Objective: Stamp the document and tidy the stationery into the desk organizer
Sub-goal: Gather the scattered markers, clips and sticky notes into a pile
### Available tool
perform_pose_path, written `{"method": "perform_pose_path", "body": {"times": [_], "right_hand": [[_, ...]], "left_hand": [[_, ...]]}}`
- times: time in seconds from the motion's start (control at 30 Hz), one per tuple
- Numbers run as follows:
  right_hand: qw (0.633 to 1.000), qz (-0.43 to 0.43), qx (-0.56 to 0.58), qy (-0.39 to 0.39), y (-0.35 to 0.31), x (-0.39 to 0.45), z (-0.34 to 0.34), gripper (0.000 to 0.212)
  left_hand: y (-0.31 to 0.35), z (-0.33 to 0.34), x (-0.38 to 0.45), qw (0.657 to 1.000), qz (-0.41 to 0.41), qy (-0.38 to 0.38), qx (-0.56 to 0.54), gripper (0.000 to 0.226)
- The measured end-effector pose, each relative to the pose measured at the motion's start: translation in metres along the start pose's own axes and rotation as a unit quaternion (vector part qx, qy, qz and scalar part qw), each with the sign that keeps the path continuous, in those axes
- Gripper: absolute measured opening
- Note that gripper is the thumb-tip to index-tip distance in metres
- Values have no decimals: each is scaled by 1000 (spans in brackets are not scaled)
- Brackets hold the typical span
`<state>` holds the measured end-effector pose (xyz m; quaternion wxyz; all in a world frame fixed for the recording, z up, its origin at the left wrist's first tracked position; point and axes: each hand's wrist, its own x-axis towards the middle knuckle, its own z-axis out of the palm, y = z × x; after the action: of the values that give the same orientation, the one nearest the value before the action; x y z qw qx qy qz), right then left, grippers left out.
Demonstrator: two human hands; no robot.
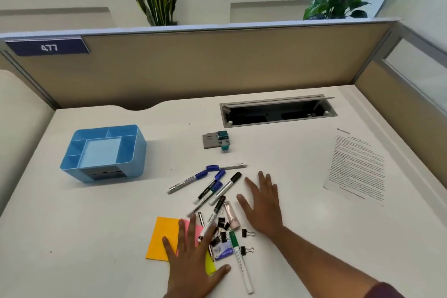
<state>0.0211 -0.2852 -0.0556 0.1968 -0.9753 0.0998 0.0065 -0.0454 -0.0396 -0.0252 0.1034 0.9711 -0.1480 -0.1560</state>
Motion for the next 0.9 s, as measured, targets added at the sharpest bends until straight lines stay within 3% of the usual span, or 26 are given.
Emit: {"method": "perform_pose_path", "body": {"times": [0.17, 0.23, 0.37, 0.43, 0.5, 0.63, 0.73, 0.9], "right_hand": [[992, -98, 70, -25, -46, -32, 19, 65], [988, -104, 118, 11, -53, -27, 15, 63], [985, -147, 63, 58, -58, 33, -4, 56], [977, -212, 15, -6, -66, 69, -9, 58], [955, -282, -43, -85, -77, 96, -12, 60], [906, -380, -106, -150, -108, 124, -8, 55], [881, -409, -130, -199, -124, 124, 1, 51], [891, -396, -86, -206, -92, 112, -7, 51]], "left_hand": [[-31, -2, -4, 1000, 14, 13, -9, 98], [-42, -6, -6, 999, 27, 22, -9, 96], [-46, -17, -3, 998, 35, 47, -19, 94], [-31, -24, 0, 997, 58, 49, -22, 93], [-10, -29, 5, 991, 130, 42, -3, 89], [24, -24, 16, 956, 280, 21, 82, 74], [24, -12, 21, 960, 259, 28, 103, 62], [-6, -5, 13, 978, 169, 34, 118, 46]]}}
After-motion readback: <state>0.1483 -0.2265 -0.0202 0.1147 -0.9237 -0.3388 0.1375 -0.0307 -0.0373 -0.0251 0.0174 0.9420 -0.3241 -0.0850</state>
